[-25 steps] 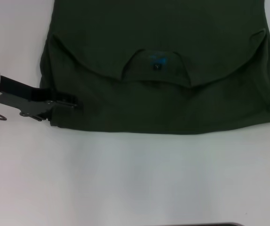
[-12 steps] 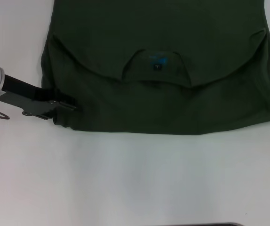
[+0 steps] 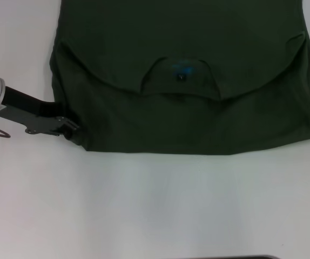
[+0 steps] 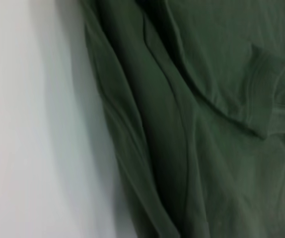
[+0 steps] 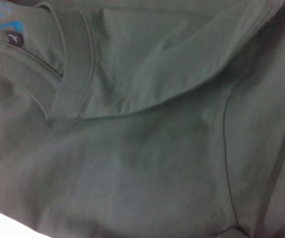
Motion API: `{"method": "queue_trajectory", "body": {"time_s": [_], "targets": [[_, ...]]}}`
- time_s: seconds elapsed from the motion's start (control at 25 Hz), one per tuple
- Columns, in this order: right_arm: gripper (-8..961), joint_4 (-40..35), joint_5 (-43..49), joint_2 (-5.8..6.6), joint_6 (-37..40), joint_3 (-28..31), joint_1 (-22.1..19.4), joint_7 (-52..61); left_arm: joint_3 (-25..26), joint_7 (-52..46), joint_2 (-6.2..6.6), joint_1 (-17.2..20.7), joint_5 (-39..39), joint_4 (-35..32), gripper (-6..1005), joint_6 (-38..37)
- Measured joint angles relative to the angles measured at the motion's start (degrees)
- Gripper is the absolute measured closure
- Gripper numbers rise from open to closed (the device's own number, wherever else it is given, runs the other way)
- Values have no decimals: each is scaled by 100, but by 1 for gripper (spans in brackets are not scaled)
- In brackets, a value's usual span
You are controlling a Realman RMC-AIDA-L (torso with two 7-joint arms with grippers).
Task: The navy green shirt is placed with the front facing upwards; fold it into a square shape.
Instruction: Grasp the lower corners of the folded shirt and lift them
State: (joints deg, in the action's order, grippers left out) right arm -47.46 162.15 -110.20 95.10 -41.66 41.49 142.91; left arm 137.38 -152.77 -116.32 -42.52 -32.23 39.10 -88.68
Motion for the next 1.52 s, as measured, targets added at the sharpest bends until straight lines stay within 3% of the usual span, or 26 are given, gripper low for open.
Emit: {"method": "queue_trajectory", "body": {"time_s": [0.36, 0.72, 1.08, 1.52], "targets": [[919, 0, 0, 13, 9, 6, -1, -6, -19, 5, 35, -16, -7, 31, 968, -204], [919, -2, 8, 30, 299, -36, -1, -121, -381, 160, 163, -71, -2, 7, 967, -788], [919, -10, 59, 12, 897, -177, -150, -321, -953, 189, 139, 27, 53, 58, 967, -1370], [918, -176, 139, -19, 1399, -193, -447, -463, -966, 284, 97, 223, 257, 190, 968, -1950]]}}
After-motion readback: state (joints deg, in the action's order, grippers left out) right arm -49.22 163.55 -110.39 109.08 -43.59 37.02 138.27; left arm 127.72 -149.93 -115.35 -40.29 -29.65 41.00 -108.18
